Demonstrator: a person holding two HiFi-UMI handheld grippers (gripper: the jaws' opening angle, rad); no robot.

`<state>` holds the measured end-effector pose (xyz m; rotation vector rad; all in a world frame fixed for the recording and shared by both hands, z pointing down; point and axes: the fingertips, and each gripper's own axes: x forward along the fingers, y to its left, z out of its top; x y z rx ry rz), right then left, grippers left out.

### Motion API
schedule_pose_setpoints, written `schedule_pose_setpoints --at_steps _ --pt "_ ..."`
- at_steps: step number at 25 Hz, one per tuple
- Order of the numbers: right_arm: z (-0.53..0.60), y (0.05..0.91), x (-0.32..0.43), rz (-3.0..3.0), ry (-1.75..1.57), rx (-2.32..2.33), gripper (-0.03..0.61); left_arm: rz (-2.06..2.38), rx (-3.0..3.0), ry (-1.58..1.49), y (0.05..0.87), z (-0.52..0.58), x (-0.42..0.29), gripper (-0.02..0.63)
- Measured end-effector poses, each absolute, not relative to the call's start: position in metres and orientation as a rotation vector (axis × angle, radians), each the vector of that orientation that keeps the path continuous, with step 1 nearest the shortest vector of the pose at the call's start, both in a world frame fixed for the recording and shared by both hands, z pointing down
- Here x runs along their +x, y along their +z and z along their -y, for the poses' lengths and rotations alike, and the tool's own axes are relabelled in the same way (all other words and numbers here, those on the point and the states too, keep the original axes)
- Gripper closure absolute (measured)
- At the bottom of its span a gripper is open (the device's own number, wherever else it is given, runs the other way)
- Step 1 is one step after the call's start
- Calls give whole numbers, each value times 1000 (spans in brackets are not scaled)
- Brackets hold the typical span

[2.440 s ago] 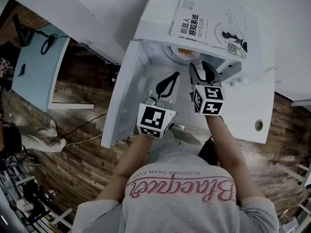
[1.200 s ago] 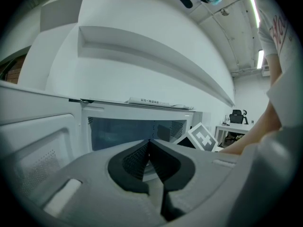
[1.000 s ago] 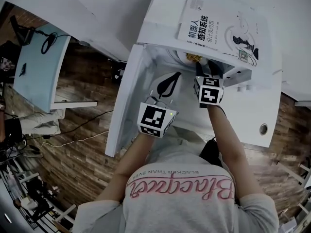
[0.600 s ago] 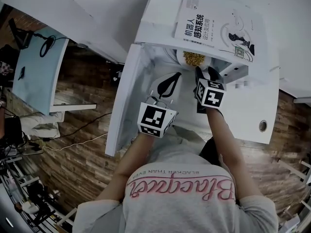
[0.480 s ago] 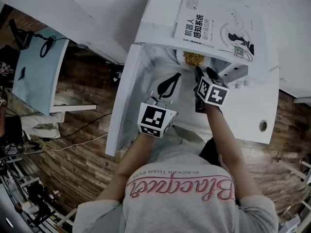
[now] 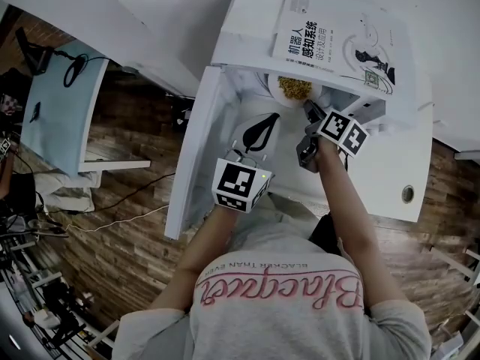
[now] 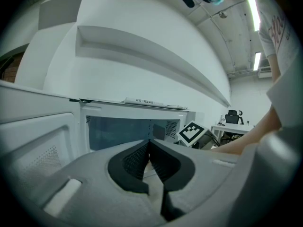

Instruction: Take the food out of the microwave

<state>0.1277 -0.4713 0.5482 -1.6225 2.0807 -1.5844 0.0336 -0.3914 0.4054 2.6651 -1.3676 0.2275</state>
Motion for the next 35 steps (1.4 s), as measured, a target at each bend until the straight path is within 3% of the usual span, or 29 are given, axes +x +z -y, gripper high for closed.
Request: schedule_pose_setpoints --at_steps 8,35 --pt "467 539 129 -1791 -1673 -1360 555 1362 2661 215 405 391 30 607" --pt "417 486 150 -1574 -1612 -1074 560 1329 2675 136 394 386 28 606"
